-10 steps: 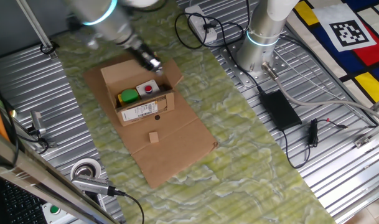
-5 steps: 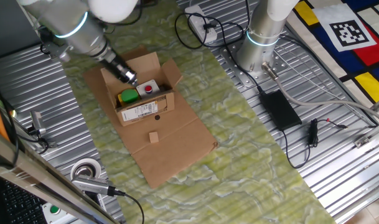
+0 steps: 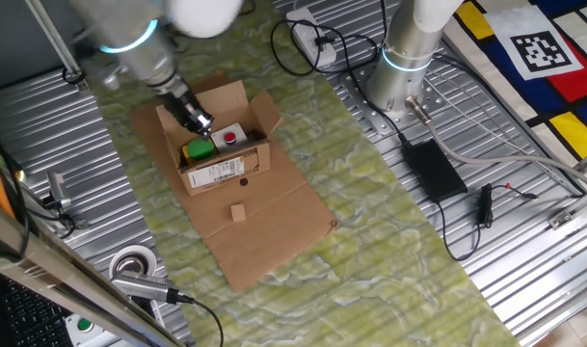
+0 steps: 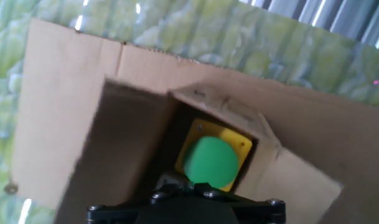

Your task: Open a box

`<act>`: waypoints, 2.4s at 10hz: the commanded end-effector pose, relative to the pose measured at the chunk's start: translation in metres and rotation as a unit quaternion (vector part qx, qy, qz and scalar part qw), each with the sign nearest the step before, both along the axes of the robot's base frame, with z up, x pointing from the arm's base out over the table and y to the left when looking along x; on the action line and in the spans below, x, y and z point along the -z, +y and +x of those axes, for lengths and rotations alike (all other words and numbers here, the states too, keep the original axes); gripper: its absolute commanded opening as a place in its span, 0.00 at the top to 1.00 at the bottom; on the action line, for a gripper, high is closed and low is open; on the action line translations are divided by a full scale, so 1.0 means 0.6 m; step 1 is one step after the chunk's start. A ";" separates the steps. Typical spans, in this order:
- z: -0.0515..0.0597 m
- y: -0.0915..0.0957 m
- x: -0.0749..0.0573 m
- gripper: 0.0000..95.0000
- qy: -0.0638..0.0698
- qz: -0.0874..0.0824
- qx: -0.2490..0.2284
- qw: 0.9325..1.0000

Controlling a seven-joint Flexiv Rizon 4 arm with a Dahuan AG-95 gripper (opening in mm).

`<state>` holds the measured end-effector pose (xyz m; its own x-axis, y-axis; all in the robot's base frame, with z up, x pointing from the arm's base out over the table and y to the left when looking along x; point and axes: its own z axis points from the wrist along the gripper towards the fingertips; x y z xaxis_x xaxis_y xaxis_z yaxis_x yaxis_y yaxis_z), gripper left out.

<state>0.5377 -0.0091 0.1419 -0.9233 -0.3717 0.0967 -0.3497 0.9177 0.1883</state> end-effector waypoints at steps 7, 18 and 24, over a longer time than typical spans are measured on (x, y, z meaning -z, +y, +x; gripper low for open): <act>0.026 0.004 0.044 1.00 -0.064 -0.006 0.018 0.998; 0.068 0.007 0.008 1.00 -0.061 -0.019 0.008 0.998; 0.040 0.002 0.023 1.00 -0.103 -0.020 0.022 0.994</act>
<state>0.5605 -0.0078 0.1288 -0.9400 -0.3317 -0.0799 -0.3378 0.9377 0.0810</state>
